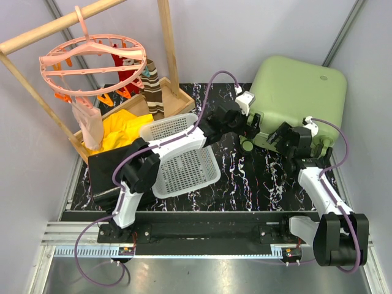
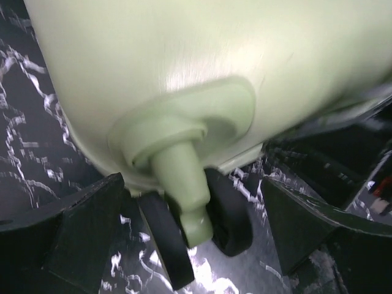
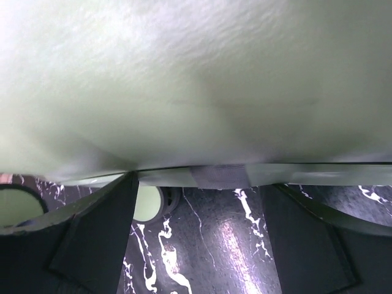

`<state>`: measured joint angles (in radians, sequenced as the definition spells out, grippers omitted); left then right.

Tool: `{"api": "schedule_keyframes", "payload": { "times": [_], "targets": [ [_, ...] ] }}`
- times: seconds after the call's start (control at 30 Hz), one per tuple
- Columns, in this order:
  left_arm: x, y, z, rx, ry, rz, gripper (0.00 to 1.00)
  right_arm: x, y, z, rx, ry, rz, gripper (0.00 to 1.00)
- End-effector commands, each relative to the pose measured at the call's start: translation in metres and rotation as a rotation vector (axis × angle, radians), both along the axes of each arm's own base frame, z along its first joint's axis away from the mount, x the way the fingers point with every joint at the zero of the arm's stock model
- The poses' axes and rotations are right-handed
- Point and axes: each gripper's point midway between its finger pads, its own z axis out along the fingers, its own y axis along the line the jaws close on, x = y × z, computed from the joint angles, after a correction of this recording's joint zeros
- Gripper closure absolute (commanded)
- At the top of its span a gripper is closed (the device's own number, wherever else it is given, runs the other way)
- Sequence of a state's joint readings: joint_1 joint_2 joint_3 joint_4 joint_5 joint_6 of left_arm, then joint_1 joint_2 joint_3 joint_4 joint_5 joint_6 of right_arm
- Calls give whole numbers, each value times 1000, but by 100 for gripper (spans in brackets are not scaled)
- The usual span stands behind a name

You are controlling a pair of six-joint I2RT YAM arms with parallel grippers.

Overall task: Open, take out, and arrange the luggage
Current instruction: Unzip the luggage

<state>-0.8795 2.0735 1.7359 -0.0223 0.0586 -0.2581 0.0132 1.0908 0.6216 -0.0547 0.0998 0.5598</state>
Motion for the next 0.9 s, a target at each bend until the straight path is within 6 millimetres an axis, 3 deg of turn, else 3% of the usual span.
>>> {"api": "schedule_keyframes", "payload": {
  "times": [0.0, 0.13, 0.2, 0.33, 0.37, 0.47, 0.6, 0.67, 0.7, 0.87],
  "targets": [
    [-11, 0, 2, 14, 23, -47, 1, 14, 21, 37, 0, -171, 87, 12],
    [-21, -5, 2, -8, 56, -117, 5, 15, 45, 42, 7, -230, 148, 12],
    [-20, -7, 8, -42, 73, -133, 23, 11, 58, 37, 32, -240, 176, 13],
    [-22, -8, 18, -135, 137, -184, 56, 5, 67, 36, 58, -286, 177, 18],
    [-16, -6, 21, -162, 147, -187, 72, 4, 68, 37, 56, -293, 175, 19],
    [-18, -4, 35, -246, 205, -209, 99, -2, 72, 30, 43, -292, 174, 29],
    [-23, -1, 62, -362, 233, -252, 100, -7, 81, 25, 72, -327, 187, 36],
    [-28, -1, 69, -403, 274, -268, 100, -11, 84, 20, 84, -346, 200, 37],
    [-28, -1, 76, -428, 273, -275, 100, -9, 87, 30, 99, -407, 205, 37],
    [-31, -1, 94, -531, 372, -280, 100, -15, 103, 21, 81, -459, 265, 39]
  ]
}}
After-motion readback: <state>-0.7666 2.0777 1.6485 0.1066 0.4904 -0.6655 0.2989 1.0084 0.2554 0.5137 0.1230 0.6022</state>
